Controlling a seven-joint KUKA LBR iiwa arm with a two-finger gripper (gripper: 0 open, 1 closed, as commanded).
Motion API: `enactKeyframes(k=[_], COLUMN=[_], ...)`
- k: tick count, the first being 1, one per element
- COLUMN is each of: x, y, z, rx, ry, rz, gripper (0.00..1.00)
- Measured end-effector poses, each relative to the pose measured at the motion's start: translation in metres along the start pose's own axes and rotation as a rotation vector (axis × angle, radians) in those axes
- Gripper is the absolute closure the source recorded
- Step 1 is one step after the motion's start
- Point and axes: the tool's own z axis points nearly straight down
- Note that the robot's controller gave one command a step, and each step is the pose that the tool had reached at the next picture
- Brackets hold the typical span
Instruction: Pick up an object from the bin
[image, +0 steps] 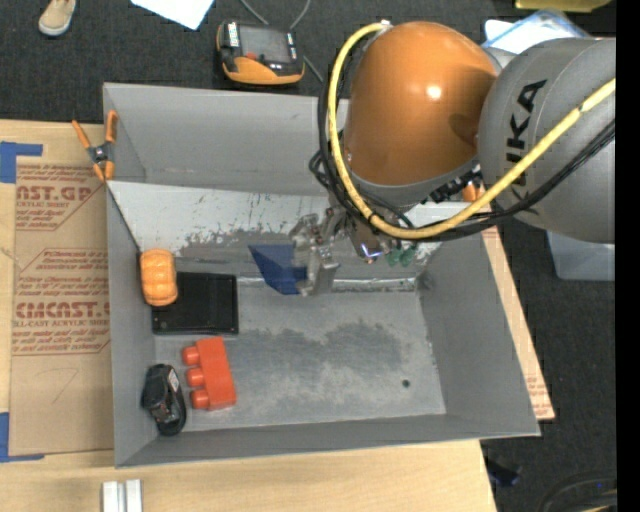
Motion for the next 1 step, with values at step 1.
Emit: enactKeyframes(k=[1], x=[0.0016], y=[0.0341], z=[0.0762], rx=[-0.004], ry=[-0.001], rz=[0.073], gripper=[1.0])
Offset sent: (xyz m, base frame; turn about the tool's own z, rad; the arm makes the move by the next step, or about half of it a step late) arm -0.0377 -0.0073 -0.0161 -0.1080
